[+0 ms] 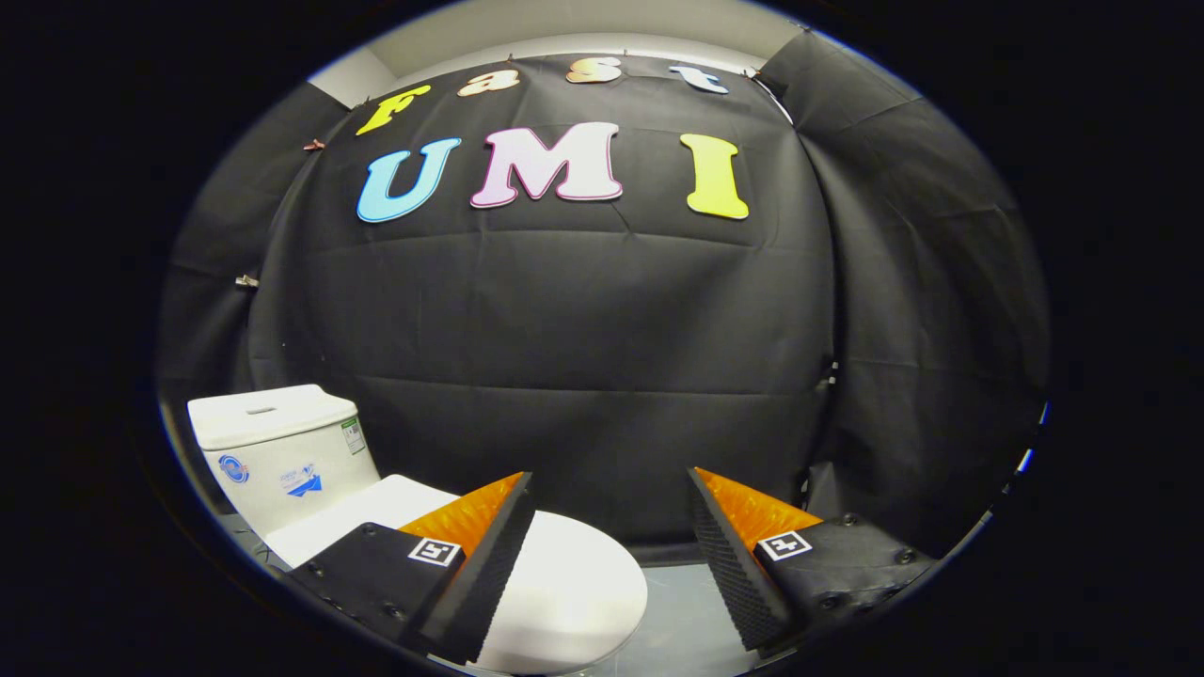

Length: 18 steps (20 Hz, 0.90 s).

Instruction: Open the toilet lid.

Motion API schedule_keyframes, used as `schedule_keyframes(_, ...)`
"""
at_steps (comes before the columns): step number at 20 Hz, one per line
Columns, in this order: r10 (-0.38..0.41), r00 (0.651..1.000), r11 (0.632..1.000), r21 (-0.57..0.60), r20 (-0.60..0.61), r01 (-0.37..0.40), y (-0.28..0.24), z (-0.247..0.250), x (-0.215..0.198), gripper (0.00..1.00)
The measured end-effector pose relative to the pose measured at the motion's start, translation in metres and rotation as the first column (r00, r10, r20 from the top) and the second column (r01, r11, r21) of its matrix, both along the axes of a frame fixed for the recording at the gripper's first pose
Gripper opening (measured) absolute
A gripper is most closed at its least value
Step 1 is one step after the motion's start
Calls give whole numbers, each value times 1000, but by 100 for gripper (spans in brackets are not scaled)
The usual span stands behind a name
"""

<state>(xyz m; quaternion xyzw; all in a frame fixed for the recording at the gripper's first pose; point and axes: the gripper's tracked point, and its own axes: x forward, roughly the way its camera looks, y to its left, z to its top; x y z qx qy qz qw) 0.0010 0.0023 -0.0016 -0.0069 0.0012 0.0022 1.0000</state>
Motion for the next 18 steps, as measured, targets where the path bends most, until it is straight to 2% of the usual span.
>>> schedule_keyframes(18,1,1000,1000,-1,-8,-1,2,-2,0,99)
